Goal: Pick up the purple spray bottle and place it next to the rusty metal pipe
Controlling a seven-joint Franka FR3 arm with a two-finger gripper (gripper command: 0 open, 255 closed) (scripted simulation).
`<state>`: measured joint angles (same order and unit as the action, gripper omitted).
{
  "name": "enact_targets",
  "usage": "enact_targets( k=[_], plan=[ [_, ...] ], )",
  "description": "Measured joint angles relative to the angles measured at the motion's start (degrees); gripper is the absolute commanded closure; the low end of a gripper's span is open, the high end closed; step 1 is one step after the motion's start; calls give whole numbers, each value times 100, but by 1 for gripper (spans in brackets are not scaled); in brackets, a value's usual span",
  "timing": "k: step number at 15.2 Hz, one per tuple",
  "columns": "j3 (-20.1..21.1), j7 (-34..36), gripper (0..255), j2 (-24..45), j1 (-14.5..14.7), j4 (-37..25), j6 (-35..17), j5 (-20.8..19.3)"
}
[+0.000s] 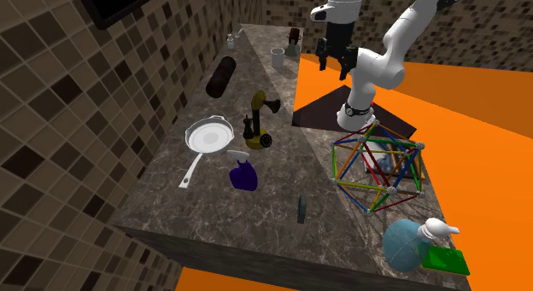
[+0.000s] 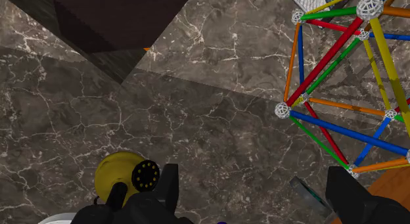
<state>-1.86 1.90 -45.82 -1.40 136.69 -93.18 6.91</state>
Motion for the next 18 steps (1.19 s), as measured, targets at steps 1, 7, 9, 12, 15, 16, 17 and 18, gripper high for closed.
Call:
enact_targets(
  k=[1, 7, 9, 12, 15, 16, 17, 18],
  plan=[
    [0, 0, 0, 0, 0, 0, 0, 0],
    [425, 722, 0, 1028, -73, -393, -684, 109],
    [544, 976, 0, 1435, -129, -544, -952, 95],
    [727, 1401, 0, 2116, -205, -918, -1268, 41],
    [890, 1853, 0, 2772, -273, -1336, -1520, -67],
    [934, 2000, 0, 3013, -296, -1492, -1603, -117],
    [990, 2175, 0, 3241, -306, -1666, -1655, -165],
    [1011, 2306, 0, 3443, -331, -1826, -1690, -222]
  ],
)
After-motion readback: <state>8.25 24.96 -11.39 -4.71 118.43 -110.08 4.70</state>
